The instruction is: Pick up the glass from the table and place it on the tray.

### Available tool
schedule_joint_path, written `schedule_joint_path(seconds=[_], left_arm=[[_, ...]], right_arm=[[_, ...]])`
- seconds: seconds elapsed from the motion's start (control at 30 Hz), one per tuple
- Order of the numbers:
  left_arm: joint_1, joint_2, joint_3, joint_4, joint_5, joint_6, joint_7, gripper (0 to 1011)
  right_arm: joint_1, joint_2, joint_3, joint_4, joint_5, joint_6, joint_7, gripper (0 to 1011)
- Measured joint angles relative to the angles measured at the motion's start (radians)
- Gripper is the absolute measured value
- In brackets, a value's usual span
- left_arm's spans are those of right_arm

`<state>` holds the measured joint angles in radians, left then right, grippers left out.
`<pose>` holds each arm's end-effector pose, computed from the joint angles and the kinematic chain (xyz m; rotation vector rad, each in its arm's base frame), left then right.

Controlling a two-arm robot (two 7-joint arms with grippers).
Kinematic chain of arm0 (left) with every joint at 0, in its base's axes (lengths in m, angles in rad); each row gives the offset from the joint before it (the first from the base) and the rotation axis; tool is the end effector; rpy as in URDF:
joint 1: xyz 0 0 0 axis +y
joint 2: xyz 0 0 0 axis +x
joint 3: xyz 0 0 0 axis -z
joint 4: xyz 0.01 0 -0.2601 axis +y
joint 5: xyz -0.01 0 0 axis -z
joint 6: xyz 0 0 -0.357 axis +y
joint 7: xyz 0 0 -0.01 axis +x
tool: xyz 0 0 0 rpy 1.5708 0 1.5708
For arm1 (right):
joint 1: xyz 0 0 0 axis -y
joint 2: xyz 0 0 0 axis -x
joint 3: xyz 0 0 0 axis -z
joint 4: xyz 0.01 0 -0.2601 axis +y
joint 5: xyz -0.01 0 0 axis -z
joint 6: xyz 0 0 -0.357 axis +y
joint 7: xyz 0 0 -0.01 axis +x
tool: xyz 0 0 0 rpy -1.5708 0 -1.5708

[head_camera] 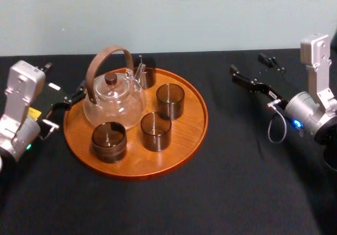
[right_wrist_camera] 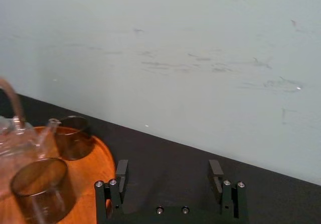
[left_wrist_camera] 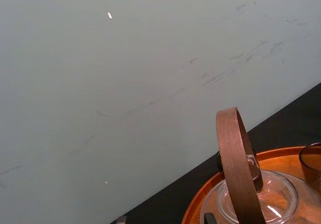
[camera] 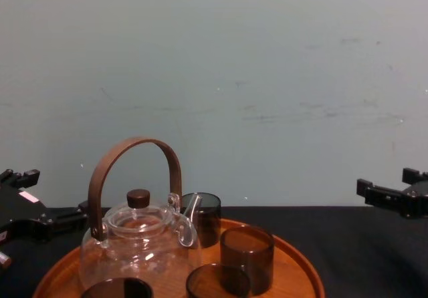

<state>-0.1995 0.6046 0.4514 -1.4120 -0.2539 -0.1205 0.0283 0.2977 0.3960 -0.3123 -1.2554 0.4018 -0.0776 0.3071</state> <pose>0.3988 0.0529 -0.2874 0.3044 -0.2850 1.2480 0.4399 -0.0470 -0.2784 -0.0729 -0.0088 -1.1062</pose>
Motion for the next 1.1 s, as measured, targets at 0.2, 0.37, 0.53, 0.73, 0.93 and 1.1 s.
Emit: schedule_joint_path(seconds=[0.2,0.37,0.53,0.73,0.93,1.1], left_arm=[[0.000,0.000,0.000,0.000,0.000,0.000,0.000,1001],[0.000,0.000,0.000,0.000,0.000,0.000,0.000,1001],[0.000,0.000,0.000,0.000,0.000,0.000,0.000,1001],[0.000,0.000,0.000,0.000,0.000,0.000,0.000,1001],[0.000,0.000,0.000,0.000,0.000,0.000,0.000,1001],[0.000,0.000,0.000,0.000,0.000,0.000,0.000,1001]], right_arm=[[0.015,-0.027,0.007,0.040,-0.034,-0.005,-0.034,1002],[0.019,-0.034,0.009,0.049,-0.052,0.000,-0.045,1003],[0.019,-0.033,0.009,0.048,-0.050,0.000,-0.044,1003],[0.018,-0.031,0.009,0.045,-0.047,0.000,-0.041,1002],[0.017,-0.030,0.008,0.043,-0.044,0.000,-0.039,1003],[0.016,-0.029,0.008,0.043,-0.043,0.000,-0.038,1002]])
